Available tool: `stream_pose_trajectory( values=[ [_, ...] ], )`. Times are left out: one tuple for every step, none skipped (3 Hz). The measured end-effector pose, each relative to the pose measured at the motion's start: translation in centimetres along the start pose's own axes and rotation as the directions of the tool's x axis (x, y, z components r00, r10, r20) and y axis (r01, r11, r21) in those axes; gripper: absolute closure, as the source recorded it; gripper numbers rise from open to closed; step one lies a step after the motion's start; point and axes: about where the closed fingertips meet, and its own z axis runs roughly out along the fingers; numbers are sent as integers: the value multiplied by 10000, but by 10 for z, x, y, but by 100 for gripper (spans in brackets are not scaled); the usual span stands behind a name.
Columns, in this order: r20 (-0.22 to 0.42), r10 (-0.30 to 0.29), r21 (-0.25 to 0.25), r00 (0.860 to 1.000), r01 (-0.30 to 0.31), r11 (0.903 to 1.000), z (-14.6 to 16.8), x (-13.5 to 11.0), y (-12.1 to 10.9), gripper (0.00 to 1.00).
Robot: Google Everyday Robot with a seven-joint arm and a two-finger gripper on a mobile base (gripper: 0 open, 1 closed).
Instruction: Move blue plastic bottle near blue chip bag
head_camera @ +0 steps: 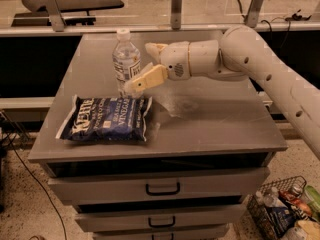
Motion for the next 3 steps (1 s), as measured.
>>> stream_pose_trajectory(
  values=[
    [-188, -859, 628, 9961, 869, 9942, -39, -36, -14, 0],
    [-472, -1948, 1772, 9797, 2002, 9636, -101, -91, -28, 0],
    [-389, -2165, 2023, 9755, 2198, 9543, -112, -107, -32, 0]
  ],
)
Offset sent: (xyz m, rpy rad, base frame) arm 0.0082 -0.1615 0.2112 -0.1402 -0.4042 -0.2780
